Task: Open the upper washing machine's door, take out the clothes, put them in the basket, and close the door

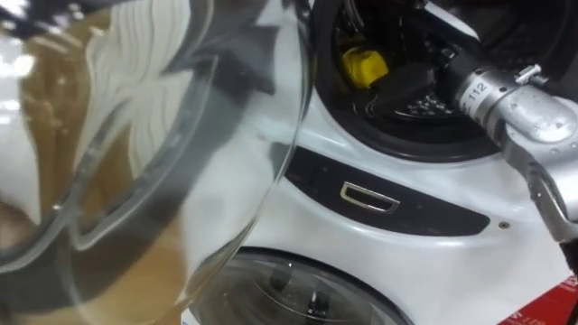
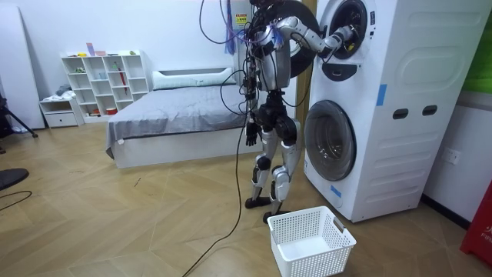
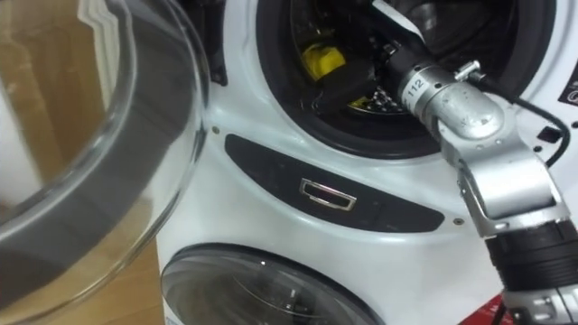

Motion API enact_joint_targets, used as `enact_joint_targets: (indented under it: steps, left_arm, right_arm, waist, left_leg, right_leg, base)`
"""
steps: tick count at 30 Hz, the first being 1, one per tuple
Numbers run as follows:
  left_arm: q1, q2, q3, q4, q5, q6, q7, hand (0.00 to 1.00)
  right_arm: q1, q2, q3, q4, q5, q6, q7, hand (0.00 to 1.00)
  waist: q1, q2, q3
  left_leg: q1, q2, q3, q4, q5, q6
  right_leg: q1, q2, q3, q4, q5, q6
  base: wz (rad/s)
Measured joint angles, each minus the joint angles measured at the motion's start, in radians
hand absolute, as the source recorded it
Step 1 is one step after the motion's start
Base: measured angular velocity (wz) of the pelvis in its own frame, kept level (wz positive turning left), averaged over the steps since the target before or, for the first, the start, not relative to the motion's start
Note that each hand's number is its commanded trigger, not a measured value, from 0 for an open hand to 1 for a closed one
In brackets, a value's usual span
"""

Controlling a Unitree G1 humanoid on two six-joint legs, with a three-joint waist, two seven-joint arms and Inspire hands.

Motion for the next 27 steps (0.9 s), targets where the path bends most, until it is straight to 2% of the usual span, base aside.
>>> enact_joint_targets:
  steps: [6, 9, 11, 12, 14, 18, 21, 27]
  left_arm:
    - [0.005, 0.0, 0.001, -0.002, 0.001, 0.006, -0.001, 0.0]
    - [0.005, -0.001, -0.002, -0.022, 0.001, 0.024, -0.001, 0.0]
    - [0.011, 0.0, -0.003, -0.027, 0.001, 0.025, 0.001, 0.0]
    - [0.011, 0.0, -0.003, -0.027, 0.0, 0.025, 0.001, 0.0]
    - [0.01, 0.0, -0.003, -0.027, 0.0, 0.025, 0.002, 0.0]
    - [0.014, -0.001, 0.001, -0.027, -0.002, 0.025, 0.002, 0.0]
    - [0.016, -0.005, 0.012, -0.027, 0.0, 0.027, 0.002, 0.0]
    - [0.031, -0.007, 0.042, -0.033, 0.008, 0.045, 0.0, 0.0]
  right_arm:
    - [-0.005, 0.0, 0.0, -0.001, -0.049, 0.0, 0.005, 0.0]
    - [-0.006, 0.0, -0.001, 0.0, -0.049, 0.001, 0.005, 0.0]
    - [-0.008, 0.0, -0.001, 0.007, -0.049, 0.001, 0.005, 0.0]
    - [-0.019, -0.001, -0.001, 0.045, -0.049, -0.002, 0.011, 0.0]
    - [-0.048, -0.001, -0.001, 0.092, -0.049, -0.001, 0.036, 0.0]
    - [-0.05, -0.001, -0.002, 0.115, -0.048, 0.0, 0.042, 0.0]
    - [-0.05, -0.01, -0.005, 0.139, -0.033, 0.002, 0.048, 0.0]
    - [-0.069, -0.025, -0.025, 0.195, -0.008, 0.029, 0.091, 0.0]
  waist:
    - [0.0, 0.0, 0.0002]
    - [-0.008, 0.0, 0.0002]
    - [-0.011, 0.001, 0.0002]
    - [-0.024, 0.0, -0.0002]
    - [-0.033, -0.002, -0.0015]
    - [-0.037, -0.009, -0.0073]
    - [-0.045, -0.011, -0.0082]
    - [-0.053, -0.009, -0.0085]
  left_leg:
    - [-0.001, -0.002, -0.008, 0.002, 0.0, 0.0]
    - [-0.004, -0.004, -0.022, 0.004, 0.0, 0.0]
    - [-0.004, -0.005, -0.026, 0.007, 0.0, 0.0]
    - [-0.005, -0.007, -0.033, 0.009, 0.0, 0.0]
    - [-0.01, -0.009, -0.037, 0.016, 0.0, 0.0]
    - [-0.012, -0.012, -0.047, 0.023, 0.0, 0.0]
    - [-0.022, -0.018, -0.059, 0.034, 0.0, 0.001]
    - [-0.027, -0.025, -0.066, 0.037, 0.004, 0.009]
  right_leg:
    - [-0.001, -0.001, -0.001, 0.006, -0.002, 0.001]
    - [-0.001, -0.003, -0.009, 0.008, -0.004, 0.001]
    - [0.001, -0.005, -0.016, 0.008, -0.005, 0.0]
    - [0.003, -0.006, -0.021, 0.008, -0.006, 0.001]
    - [0.003, -0.007, -0.024, 0.008, -0.007, 0.001]
    - [0.007, -0.009, -0.029, 0.008, -0.008, 0.003]
    - [0.008, -0.014, -0.041, 0.008, -0.007, 0.006]
    - [0.009, -0.023, -0.051, 0.008, -0.007, 0.014]
  base:
    - [0.01]
    - [0.07]
    - [0.11]
    - [0.17]
    - [0.14]
    - [0.08]
    - [0.14]
    - [0.07]
